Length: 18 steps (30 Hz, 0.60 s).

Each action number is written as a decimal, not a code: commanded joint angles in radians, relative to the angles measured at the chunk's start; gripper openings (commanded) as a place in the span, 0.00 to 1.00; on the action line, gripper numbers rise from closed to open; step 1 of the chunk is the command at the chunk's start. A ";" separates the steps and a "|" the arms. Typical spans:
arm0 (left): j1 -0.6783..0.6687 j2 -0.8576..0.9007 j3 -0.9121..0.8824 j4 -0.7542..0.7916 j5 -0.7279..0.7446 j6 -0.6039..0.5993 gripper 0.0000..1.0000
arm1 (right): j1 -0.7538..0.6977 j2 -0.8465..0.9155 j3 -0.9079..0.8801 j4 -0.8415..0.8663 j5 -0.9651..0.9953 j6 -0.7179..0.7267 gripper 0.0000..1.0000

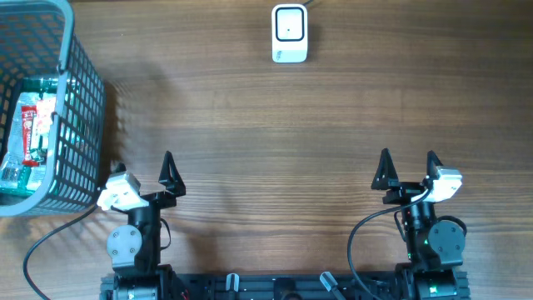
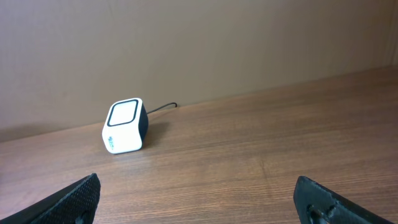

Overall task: Scan the item barcode
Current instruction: 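Move the left gripper toward the grey basket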

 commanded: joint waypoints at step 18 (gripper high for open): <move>-0.001 0.004 0.024 -0.001 0.060 0.146 1.00 | -0.004 0.006 -0.001 0.006 0.010 -0.006 1.00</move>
